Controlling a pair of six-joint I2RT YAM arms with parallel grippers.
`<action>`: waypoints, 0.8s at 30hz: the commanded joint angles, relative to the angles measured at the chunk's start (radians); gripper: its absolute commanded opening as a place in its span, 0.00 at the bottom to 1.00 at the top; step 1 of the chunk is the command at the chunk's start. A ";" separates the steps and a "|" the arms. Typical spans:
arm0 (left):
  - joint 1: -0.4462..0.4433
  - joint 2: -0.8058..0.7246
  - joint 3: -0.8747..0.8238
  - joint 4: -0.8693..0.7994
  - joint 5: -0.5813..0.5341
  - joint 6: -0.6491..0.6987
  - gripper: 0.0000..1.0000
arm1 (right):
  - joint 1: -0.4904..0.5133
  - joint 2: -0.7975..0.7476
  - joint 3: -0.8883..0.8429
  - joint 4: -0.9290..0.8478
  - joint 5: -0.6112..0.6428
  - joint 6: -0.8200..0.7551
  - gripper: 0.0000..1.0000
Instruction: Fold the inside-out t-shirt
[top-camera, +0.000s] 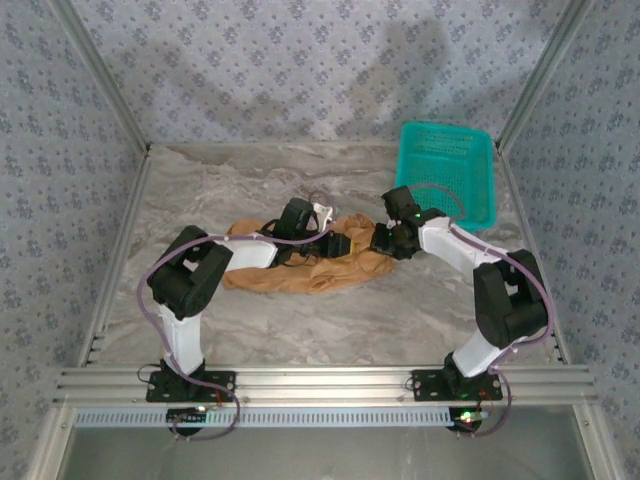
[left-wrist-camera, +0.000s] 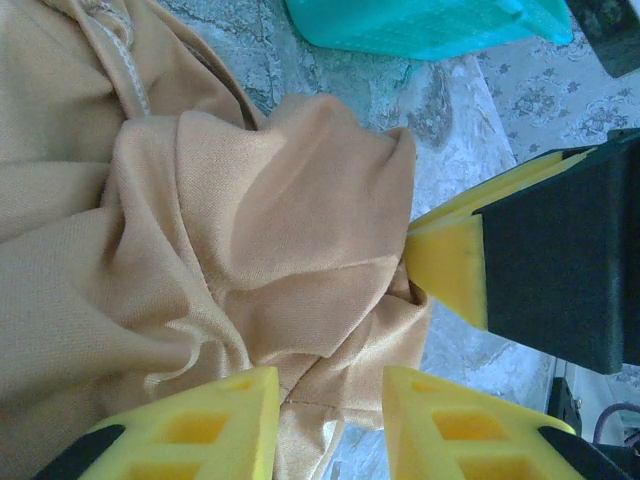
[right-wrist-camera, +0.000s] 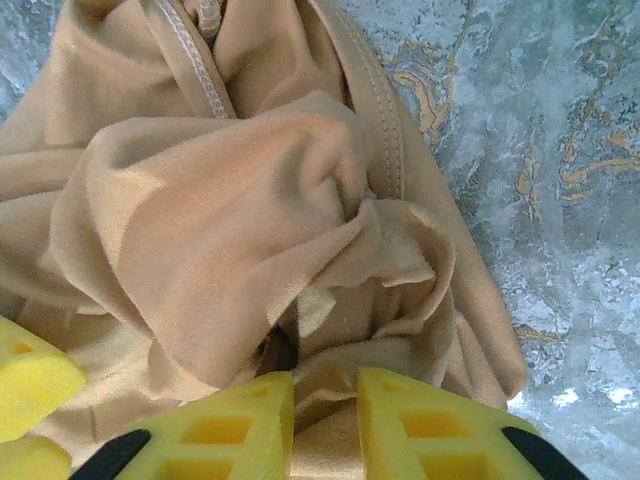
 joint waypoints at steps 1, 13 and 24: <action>-0.005 -0.034 -0.012 0.011 0.019 0.024 0.32 | 0.004 0.008 0.052 -0.022 0.013 0.000 0.24; 0.004 -0.053 -0.033 0.013 0.015 0.024 0.32 | 0.020 0.073 0.056 -0.003 -0.005 0.011 0.36; 0.030 -0.012 -0.006 0.014 0.003 0.003 0.32 | 0.030 0.081 0.111 -0.026 -0.012 0.011 0.00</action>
